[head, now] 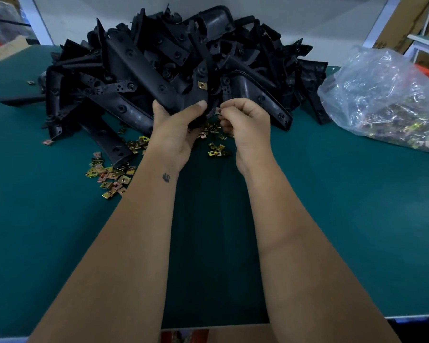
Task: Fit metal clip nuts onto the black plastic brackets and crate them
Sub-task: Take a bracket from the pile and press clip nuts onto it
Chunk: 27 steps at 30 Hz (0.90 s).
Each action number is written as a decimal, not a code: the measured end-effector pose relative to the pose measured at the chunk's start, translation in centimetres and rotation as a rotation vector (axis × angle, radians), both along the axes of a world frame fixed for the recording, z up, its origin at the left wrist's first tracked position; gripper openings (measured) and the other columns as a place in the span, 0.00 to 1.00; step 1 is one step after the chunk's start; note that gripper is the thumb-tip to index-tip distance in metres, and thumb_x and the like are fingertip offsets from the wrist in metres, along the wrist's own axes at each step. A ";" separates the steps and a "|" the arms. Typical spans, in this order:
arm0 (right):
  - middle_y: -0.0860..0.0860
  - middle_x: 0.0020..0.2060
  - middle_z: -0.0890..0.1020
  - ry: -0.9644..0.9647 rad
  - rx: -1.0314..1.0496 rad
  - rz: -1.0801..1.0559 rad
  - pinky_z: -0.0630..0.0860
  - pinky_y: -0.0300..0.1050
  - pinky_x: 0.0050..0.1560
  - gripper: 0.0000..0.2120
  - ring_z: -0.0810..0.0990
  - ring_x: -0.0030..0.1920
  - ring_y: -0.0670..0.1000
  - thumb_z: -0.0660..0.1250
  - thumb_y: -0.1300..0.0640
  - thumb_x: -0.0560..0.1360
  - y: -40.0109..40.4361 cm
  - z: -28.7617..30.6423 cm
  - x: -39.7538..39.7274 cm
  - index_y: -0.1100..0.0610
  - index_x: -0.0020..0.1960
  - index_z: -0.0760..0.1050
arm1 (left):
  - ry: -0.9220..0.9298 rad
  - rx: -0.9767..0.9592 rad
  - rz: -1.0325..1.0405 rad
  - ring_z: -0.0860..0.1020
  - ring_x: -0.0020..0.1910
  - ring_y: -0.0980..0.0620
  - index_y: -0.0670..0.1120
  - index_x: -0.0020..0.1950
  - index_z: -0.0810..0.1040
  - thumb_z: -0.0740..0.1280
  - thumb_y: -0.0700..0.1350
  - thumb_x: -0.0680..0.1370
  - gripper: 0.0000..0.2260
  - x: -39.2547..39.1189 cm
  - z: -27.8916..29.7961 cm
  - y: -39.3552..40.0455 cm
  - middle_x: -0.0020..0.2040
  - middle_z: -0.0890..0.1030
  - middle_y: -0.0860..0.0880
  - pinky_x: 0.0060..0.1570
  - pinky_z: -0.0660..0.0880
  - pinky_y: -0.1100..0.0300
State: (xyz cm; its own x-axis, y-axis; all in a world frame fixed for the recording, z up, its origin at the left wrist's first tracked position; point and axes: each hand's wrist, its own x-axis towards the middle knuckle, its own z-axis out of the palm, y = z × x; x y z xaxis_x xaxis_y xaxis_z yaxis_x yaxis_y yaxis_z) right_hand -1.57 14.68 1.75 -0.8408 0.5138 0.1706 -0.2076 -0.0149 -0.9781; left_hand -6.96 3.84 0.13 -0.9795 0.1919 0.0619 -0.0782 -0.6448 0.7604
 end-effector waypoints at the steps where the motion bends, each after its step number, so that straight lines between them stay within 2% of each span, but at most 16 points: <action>1: 0.51 0.35 0.80 0.003 -0.015 0.002 0.74 0.37 0.39 0.10 0.76 0.36 0.45 0.66 0.68 0.73 0.0 0.0 0.0 0.56 0.40 0.80 | 0.002 0.033 -0.027 0.84 0.51 0.48 0.45 0.61 0.70 0.71 0.31 0.74 0.21 0.1 0.1 0.2 0.52 0.85 0.46 0.49 0.80 0.53; 4: 0.50 0.34 0.80 0.013 -0.076 0.025 0.74 0.38 0.40 0.09 0.77 0.36 0.45 0.66 0.69 0.74 0.1 0.0 0.0 0.57 0.41 0.80 | -0.050 0.128 -0.098 0.85 0.48 0.48 0.44 0.66 0.70 0.69 0.31 0.77 0.20 0.6 0.3 0.9 0.50 0.85 0.46 0.46 0.80 0.54; 7: 0.49 0.34 0.82 0.033 -0.155 0.067 0.76 0.39 0.42 0.10 0.78 0.36 0.45 0.65 0.70 0.74 0.1 0.2 0.0 0.58 0.40 0.80 | -0.082 0.177 -0.180 0.84 0.45 0.49 0.44 0.65 0.71 0.67 0.33 0.78 0.17 1.0 0.2 1.1 0.47 0.84 0.46 0.45 0.80 0.55; 12: 0.52 0.37 0.82 0.034 -0.140 0.128 0.76 0.44 0.47 0.10 0.79 0.40 0.48 0.65 0.71 0.74 0.0 0.2 0.1 0.59 0.41 0.80 | -0.082 0.204 -0.214 0.82 0.50 0.48 0.44 0.64 0.71 0.66 0.34 0.78 0.15 1.1 0.1 0.7 0.53 0.82 0.44 0.52 0.80 0.54; 15: 0.54 0.38 0.82 0.026 -0.125 0.141 0.75 0.46 0.49 0.09 0.79 0.42 0.50 0.66 0.71 0.74 -0.1 0.1 0.1 0.58 0.41 0.80 | -0.087 0.216 -0.217 0.83 0.48 0.48 0.44 0.63 0.72 0.66 0.34 0.79 0.14 1.1 0.1 0.7 0.50 0.83 0.44 0.50 0.80 0.54; 19: 0.52 0.37 0.81 0.027 -0.140 0.153 0.75 0.46 0.49 0.09 0.78 0.42 0.50 0.67 0.70 0.74 0.0 0.1 0.2 0.58 0.42 0.79 | -0.078 0.182 -0.209 0.85 0.45 0.50 0.45 0.63 0.71 0.67 0.34 0.78 0.15 1.2 0.2 0.7 0.47 0.85 0.47 0.46 0.80 0.56; 22: 0.51 0.38 0.82 0.028 -0.188 0.175 0.76 0.44 0.48 0.08 0.79 0.41 0.48 0.68 0.69 0.74 0.1 0.0 0.1 0.57 0.45 0.79 | -0.054 0.126 -0.209 0.84 0.47 0.50 0.46 0.65 0.71 0.67 0.35 0.79 0.16 1.3 0.3 0.6 0.49 0.85 0.48 0.47 0.79 0.57; 25: 0.54 0.41 0.82 0.038 -0.208 0.193 0.77 0.46 0.52 0.07 0.81 0.45 0.50 0.68 0.69 0.74 -0.1 -0.1 0.0 0.59 0.48 0.78 | -0.035 0.045 -0.196 0.84 0.50 0.50 0.46 0.67 0.70 0.67 0.35 0.79 0.18 1.4 0.4 0.7 0.51 0.85 0.48 0.47 0.80 0.58; 27: 0.49 0.35 0.82 0.046 -0.232 0.192 0.79 0.43 0.52 0.09 0.81 0.43 0.47 0.68 0.69 0.75 -0.1 -0.3 -0.1 0.58 0.51 0.77 | -0.032 0.017 -0.188 0.84 0.50 0.51 0.46 0.67 0.70 0.68 0.36 0.79 0.18 1.4 0.4 0.7 0.51 0.85 0.49 0.46 0.80 0.59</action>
State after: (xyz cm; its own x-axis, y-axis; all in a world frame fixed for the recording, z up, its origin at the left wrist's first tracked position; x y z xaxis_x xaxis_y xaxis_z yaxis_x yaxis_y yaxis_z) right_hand -1.64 14.58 1.50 -0.9204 0.3759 0.1078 -0.2237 -0.2800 -0.9336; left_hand -5.56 4.56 0.56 -0.9279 0.3710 0.0360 -0.2225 -0.6290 0.7449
